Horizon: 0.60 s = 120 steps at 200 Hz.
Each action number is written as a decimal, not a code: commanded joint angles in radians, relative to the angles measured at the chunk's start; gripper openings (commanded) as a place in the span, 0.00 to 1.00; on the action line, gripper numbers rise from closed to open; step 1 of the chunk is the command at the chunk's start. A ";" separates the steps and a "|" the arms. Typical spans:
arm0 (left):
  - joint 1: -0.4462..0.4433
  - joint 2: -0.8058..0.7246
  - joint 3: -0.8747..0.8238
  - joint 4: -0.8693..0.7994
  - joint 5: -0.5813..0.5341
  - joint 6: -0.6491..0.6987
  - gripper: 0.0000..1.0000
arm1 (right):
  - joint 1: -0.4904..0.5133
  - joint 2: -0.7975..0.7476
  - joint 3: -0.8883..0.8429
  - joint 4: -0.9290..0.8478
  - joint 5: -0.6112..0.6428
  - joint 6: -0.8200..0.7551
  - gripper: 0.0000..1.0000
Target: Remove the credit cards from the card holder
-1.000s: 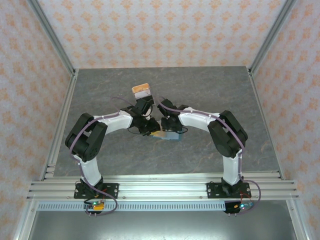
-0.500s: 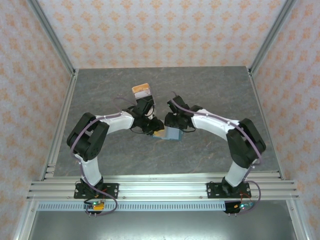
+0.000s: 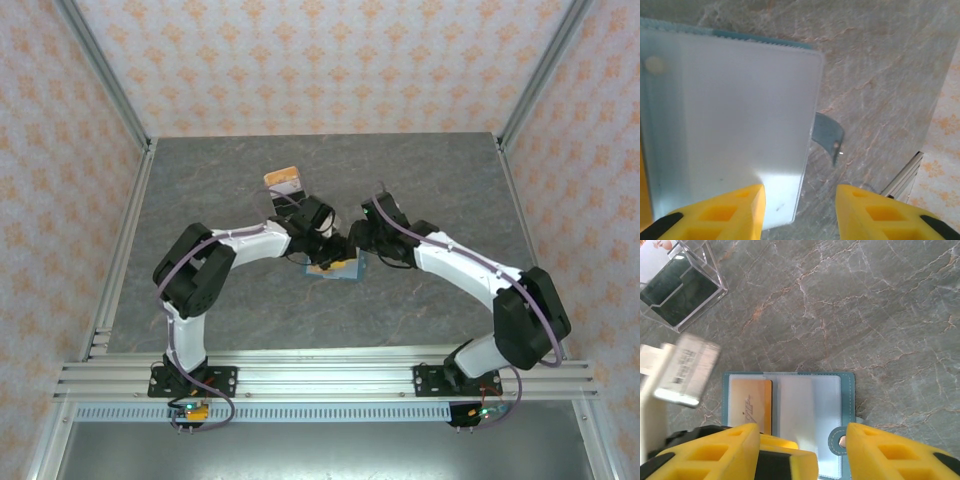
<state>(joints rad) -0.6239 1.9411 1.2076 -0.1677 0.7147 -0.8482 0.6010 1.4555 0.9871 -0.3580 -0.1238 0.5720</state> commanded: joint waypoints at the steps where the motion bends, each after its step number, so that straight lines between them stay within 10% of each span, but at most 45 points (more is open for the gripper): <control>1: 0.001 0.016 0.033 -0.055 -0.039 0.014 0.43 | -0.002 -0.022 -0.002 -0.012 0.032 0.002 0.50; 120: 0.165 -0.224 -0.096 -0.216 -0.221 0.085 0.27 | -0.001 0.150 0.079 0.061 -0.251 0.034 0.34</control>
<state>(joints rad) -0.4961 1.7569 1.1610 -0.3115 0.5846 -0.7822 0.6014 1.5494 1.0306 -0.3359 -0.2722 0.5735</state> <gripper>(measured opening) 0.288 0.358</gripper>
